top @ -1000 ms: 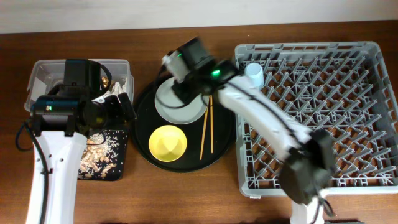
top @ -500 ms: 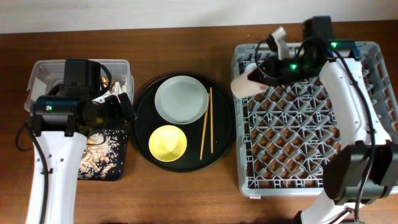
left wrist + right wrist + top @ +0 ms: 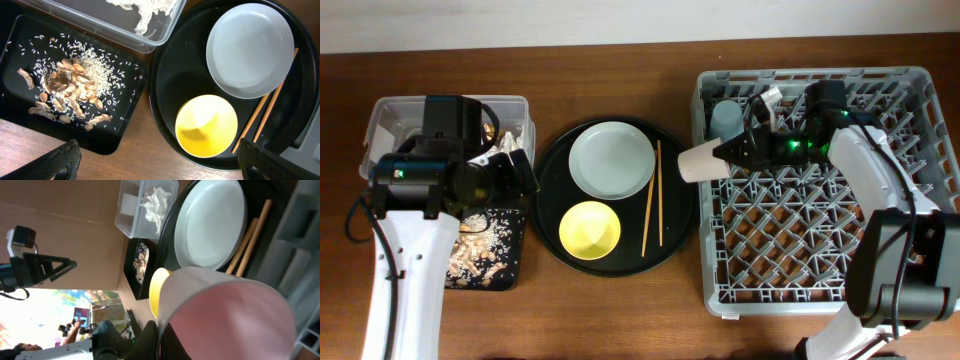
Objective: Sort waste into correct bins and load items into the dishwasher rack
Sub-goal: 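Carry the pink cup to the rack and set it down beside the blue cup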
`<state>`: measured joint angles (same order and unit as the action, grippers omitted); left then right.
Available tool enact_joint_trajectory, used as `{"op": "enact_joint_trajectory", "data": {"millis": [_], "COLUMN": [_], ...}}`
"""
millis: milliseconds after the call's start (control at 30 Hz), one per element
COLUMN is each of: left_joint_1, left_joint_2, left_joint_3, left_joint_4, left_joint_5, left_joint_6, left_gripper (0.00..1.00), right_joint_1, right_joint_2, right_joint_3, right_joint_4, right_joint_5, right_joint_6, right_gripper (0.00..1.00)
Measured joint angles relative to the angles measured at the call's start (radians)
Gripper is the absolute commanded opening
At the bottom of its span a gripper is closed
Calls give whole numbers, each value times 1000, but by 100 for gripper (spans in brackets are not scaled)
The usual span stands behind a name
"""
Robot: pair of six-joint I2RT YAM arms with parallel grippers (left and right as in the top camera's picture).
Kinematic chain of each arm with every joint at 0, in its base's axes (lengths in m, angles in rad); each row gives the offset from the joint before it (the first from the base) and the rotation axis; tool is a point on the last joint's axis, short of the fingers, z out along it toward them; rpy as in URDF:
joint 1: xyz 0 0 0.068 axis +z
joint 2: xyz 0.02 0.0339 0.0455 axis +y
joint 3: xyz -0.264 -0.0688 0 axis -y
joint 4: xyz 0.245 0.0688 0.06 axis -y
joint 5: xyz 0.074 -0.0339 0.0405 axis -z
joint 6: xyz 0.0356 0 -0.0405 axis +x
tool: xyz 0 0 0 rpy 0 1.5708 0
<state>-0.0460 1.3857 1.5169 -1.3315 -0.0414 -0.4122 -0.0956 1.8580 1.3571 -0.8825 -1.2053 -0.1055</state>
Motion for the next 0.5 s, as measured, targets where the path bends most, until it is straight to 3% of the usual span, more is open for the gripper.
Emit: {"op": "enact_joint_trajectory", "data": {"millis": [500], "left_joint_1": [0], "left_joint_2": [0], "left_joint_3": [0], "left_joint_4": [0], "left_joint_5": [0], "left_joint_6": [0], "left_gripper": [99], "right_joint_1": [-82], "right_joint_2": [-8], "right_joint_3": [-50], "right_joint_4": [-44], "right_joint_5": [-5], "right_joint_6": [-136], "right_gripper": [4]}}
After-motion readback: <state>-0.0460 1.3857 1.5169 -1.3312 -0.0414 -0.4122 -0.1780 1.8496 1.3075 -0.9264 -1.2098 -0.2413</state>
